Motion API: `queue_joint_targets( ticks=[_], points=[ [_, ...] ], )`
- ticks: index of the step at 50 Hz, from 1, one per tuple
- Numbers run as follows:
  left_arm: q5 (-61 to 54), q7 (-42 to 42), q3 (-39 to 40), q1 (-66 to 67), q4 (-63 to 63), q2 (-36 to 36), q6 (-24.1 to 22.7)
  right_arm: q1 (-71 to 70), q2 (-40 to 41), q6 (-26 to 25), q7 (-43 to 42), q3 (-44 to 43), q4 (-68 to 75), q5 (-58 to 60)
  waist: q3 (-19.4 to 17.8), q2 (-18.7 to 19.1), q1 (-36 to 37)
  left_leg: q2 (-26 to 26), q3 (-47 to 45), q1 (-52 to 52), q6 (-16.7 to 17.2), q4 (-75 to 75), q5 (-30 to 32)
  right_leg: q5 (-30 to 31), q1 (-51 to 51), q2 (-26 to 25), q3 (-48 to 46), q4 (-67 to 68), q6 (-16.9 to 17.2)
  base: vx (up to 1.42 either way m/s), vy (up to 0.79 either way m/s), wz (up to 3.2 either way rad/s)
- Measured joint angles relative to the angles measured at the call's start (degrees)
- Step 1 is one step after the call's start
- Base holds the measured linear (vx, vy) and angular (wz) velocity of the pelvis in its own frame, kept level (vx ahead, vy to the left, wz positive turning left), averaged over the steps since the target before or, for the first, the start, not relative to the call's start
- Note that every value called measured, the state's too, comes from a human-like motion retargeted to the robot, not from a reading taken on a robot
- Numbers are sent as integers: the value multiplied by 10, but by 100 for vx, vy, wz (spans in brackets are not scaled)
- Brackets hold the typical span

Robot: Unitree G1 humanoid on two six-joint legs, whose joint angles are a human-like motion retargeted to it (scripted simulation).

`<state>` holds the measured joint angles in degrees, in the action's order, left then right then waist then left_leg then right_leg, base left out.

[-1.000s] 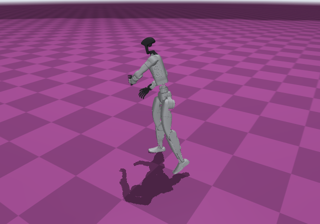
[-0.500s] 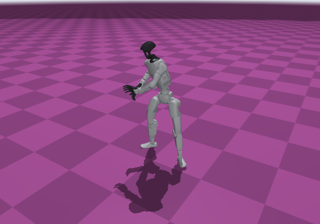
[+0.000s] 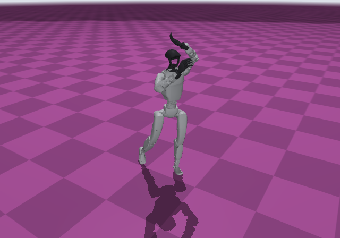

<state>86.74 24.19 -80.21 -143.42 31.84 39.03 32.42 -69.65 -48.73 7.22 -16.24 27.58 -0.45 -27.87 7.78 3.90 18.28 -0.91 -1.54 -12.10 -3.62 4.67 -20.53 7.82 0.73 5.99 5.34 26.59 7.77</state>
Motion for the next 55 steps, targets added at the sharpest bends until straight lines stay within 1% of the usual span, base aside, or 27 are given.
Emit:
queue_joint_targets(
  ticks=[3, 5, 6, 7, 8, 9, 12, 14, 15, 16, 18, 20, 22, 25, 28, 30, 32, 33, 35, 38, 39, 40, 43, 46, 50, 52, 55],
  points=[
    [-131, -7, 0, -69, 66, -14, 24, -213, -40, 22, -62, 74, 45, -17, 5, -31, -6, -4, -56, -2, -13, 4, -18, 30, 26, -2, -51, -26, -1, 23, 14, 247],
    [-308, 23, 0, -95, 93, -19, -19, -355, -44, 35, -84, 128, 82, -26, 4, -44, -9, -11, -82, 2, -3, 3, -4, 55, 45, -16, -48, -51, 22, 27, 7, 166],
    [-446, 0, 0, -95, 88, -24, -8, -413, -25, 16, -82, 135, 97, -31, 3, -51, -17, -12, -78, 4, 0, 2, 8, 71, 51, -25, -27, -59, 37, 30, 4, 101],
    [-747, 18, 36, -71, 52, -41, -55, -467, -1, -5, -93, 142, 112, -35, 0, -60, -23, -11, -73, 7, 1, 0, 19, 86, 55, -32, -4, -63, 52, 32, 2, 59],
    [-1376, 118, 143, 1, -46, -79, -217, -518, 30, -33, -131, 152, 128, -38, -6, -72, -24, -9, -66, 13, 0, -4, 28, 100, 55, -38, 22, -58, 67, 34, -5, 38],
    [-1600, 159, 176, 22, -93, -87, -293, -551, 45, -43, -149, 159, 136, -31, -4, -80, -26, -17, -58, 18, 3, -3, 30, 115, 53, -50, 37, -53, 72, 37, -15, 21],
    [-1650, 176, 174, 14, -171, -65, -391, -623, 68, -51, -192, 184, 144, 18, 9, -93, -40, -28, -47, 27, 1, 8, 25, 119, 21, -51, 37, -2, 67, 35, 7, 13],
    [-1680, 172, 185, 18, -220, -60, -438, -659, 79, -71, -223, 200, 139, 75, 14, -100, -55, -26, -42, 35, 0, 16, 24, 62, -21, -17, -18, 59, 20, 30, 22, 27],
    [-1695, 169, 193, 22, -241, -63, -453, -675, 81, -88, -234, 207, 137, 111, 16, -103, -64, -32, -37, 38, 6, 21, 23, 24, -42, -2, -58, 89, -19, 27, 11, 60],
    [-1716, 186, 227, 32, -246, -88, -434, -682, 84, -117, -244, 208, 129, 140, 18, -107, -72, -35, -26, 39, 9, 26, 22, -16, -59, 11, -98, 110, -46, 26, 6, 81],
    [-1717, 200, 272, 44, -257, -117, -441, -694, 86, -128, -254, 202, 119, 168, 17, -112, -83, -43, -5, 42, 21, 30, 21, -80, -86, 27, -166, 131, -65, 23, 2, 109],
    [-1504, 193, 280, 17, -205, -116, -442, -691, 85, -88, -246, 190, 125, 175, 10, -117, -99, -45, 28, 40, 32, 34, 18, -118, -110, 31, -218, 134, -65, 24, -4, 161],
    [-1160, 215, 265, -24, -70, -118, -456, -662, 91, -9, -249, 154, 148, 172, -9, -121, -120, -45, 70, 42, 40, 39, 12, -142, -137, 20, -239, 125, -66, 26, -8, 199],
    [-1162, 172, 322, 66, 16, -196, -504, -544, 143, 24, -272, 52, 195, 160, -51, -132, -135, -36, 130, 55, 41, 50, 5, -158, -182, 4, -231, 101, -55, 25, -12, 201],
    [-1250, 32, 373, 245, 160, -297, -424, -290, 229, 49, -228, -89, 257, 26, -79, -146, -142, -25, 192, 75, 46, 72, -3, -162, -209, 9, -228, 59, -50, 27, -14, 200],
    [-1252, -19, 371, 373, 302, -365, -334, -111, 294, 62, -124, -127, 328, -200, -103, -153, -143, -18, 233, 95, 48, 91, -11, -161, -215, 21, -237, 23, -51, 30, -15, 192],
    [-1257, -40, 350, 514, 434, -406, -243, 28, 333, -44, 60, -75, 432, -484, -141, -149, -140, -12, 268, 118, 47, 110, -22, -152, -215, 38, -250, -18, -57, 32, -17, 170],
    [-1303, -38, 326, 594, 467, -408, -239, 71, 339, -105, 115, -3, 493, -551, -169, -146, -134, -7, 282, 126, 45, 119, -27, -143, -218, 48, -255, -41, -53, 35, -22, 141],
    [-1352, -39, 359, 752, 485, -406, -233, 158, 372, -193, 154, 126, 532, -544, -234, -146, -107, 3, 304, 145, 41, 137, -38, -125, -224, 67, -261, -90, -45, 37, -28, 114],
    [-1383, -6, 514, 972, 368, -365, -282, 250, 482, -187, 77, 183, 560, -457, -344, -147, -18, 18, 334, 163, 40, 157, -53, -114, -241, 98, -265, -174, -18, 43, -38, 102],
    [-1399, 11, 560, 1042, 315, -349, -305, 272, 533, -195, 51, 181, 583, -366, -363, -147, 15, 22, 348, 157, 45, 163, -58, -117, -254, 111, -268, -202, -2, 49, -45, 131],
    [-1417, 29, 603, 1113, 259, -333, -330, 293, 588, -209, 25, 178, 609, -242, -373, -147, 47, 25, 364, 147, 52, 169, -64, -121, -269, 125, -271, -230, 15, 51, -48, 163],
    [-1518, 12, 657, 1272, 51, -236, -397, 279, 652, -222, 75, 223, 575, -87, -376, -120, 143, 9, 426, 136, 69, 163, -79, -160, -273, 171, -299, -284, 57, 50, -53, 215],
    [-1584, -24, 734, 1319, -144, -140, -436, 177, 638, -202, 115, 238, 451, -26, -365, -88, 204, -19, 488, 133, 76, 134, -76, -165, -234, 220, -387, -297, 72, 41, -63, 248],
    [-1599, -11, 840, 1256, -317, -80, -492, 2, 588, -160, 104, 192, 291, 33, -302, -79, 219, -38, 541, 125, 72, 97, -28, -42, -186, 282, -502, -264, 54, 39, -64, 200],
    [-1536, 56, 867, 1164, -373, -74, -546, -114, 572, -148, 96, 155, 253, 91, -272, -85, 210, -57, 522, 124, 79, 88, 12, -6, -197, 286, -488, -221, 17, 29, -64, 64],
    [-1370, 153, 881, 1014, -433, -71, -596, -291, 548, -128, 117, 123, 214, 177, -218, -93, 170, -99, 426, 125, 102, 92, 71, -53, -241, 271, -443, -117, -25, 25, -61, -47]
  ],
)
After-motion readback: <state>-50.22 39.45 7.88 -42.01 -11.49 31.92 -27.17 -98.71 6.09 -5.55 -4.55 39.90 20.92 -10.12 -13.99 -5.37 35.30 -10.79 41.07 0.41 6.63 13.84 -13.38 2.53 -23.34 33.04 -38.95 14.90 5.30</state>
